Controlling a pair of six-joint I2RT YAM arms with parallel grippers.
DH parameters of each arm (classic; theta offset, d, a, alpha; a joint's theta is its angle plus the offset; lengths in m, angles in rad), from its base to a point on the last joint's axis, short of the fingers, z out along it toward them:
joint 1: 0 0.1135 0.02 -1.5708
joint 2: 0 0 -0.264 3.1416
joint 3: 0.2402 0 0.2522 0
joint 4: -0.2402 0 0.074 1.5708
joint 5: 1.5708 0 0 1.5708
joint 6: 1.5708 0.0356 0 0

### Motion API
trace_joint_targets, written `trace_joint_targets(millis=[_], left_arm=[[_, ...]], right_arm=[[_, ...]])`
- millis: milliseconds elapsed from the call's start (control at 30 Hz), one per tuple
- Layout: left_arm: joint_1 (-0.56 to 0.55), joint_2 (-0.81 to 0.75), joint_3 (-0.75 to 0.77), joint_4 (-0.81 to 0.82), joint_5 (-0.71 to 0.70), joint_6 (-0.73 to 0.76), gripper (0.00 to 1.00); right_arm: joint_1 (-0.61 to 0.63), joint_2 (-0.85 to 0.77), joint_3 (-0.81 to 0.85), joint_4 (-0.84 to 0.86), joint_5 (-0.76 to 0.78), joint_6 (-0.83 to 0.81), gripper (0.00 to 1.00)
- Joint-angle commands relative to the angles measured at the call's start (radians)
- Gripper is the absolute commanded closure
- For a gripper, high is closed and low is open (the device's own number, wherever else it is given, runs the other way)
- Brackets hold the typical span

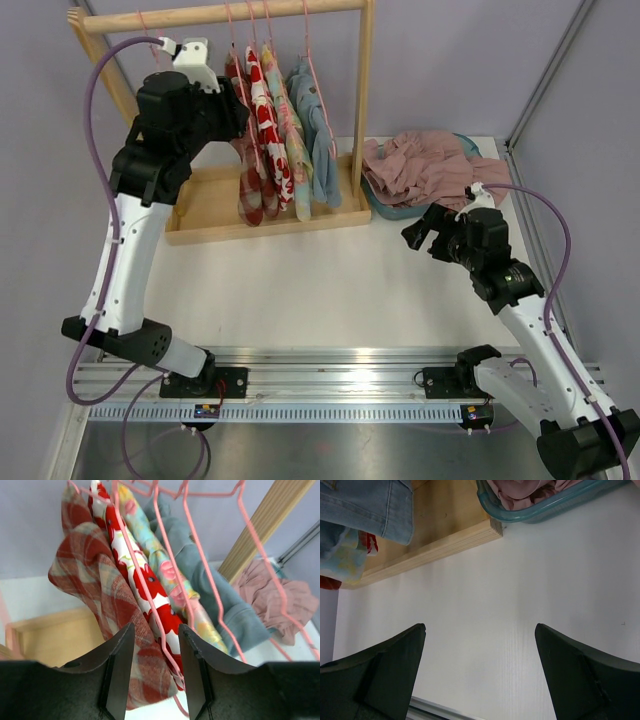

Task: Remove the skirt from the hanger

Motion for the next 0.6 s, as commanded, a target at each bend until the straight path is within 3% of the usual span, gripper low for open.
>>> trace_joint_targets(millis=[0,433,567], left_arm=[[-0.016,0.001,-0.029,0.021,-0.091,0.004,0.57],[-0.027,0.021,-0.127,0.124,-0.109,-0.002,0.58],[-0.027,0.062,-0.100,0.156,-0.140,0.007,0.63]], right_arm=[[0.005,-0.037,0.054,-0.028,0.009,-0.020,0.01],[0.006,-0.039,0.033,-0.017,0.009,-0.017,0.01],[0.005,-0.039,0.031,-0.016,0.009,-0.022,0.01]])
